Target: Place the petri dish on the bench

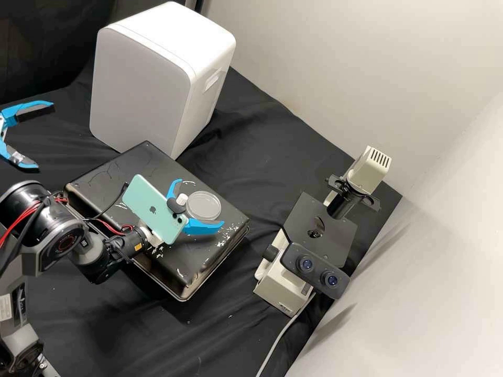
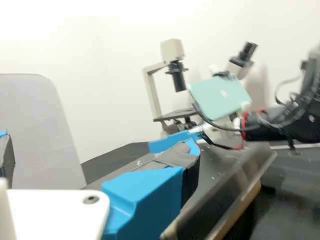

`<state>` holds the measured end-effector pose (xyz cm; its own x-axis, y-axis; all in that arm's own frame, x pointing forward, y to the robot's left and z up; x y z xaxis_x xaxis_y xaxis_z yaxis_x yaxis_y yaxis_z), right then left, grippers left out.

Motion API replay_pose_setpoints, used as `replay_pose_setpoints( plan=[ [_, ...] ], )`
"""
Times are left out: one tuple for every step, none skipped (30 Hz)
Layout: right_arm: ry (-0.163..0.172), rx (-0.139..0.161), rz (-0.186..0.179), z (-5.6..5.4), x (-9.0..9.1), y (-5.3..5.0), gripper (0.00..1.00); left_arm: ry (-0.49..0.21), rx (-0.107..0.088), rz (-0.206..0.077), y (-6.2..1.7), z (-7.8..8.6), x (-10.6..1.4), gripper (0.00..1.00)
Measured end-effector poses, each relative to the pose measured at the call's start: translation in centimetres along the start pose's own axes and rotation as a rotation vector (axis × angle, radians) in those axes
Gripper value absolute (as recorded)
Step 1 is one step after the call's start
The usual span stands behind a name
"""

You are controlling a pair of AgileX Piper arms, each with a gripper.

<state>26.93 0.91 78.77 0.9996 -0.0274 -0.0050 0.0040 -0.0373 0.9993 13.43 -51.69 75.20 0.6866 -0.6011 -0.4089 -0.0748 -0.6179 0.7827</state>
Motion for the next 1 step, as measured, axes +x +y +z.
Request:
replay_pose_setpoints(
  plan=[
    [0.000, 0.000, 0.000, 0.00, 0.00, 0.00, 1.00, 0.007, -0.005, 0.004, 0.06, -0.06, -0.02, 1.00]
  ],
)
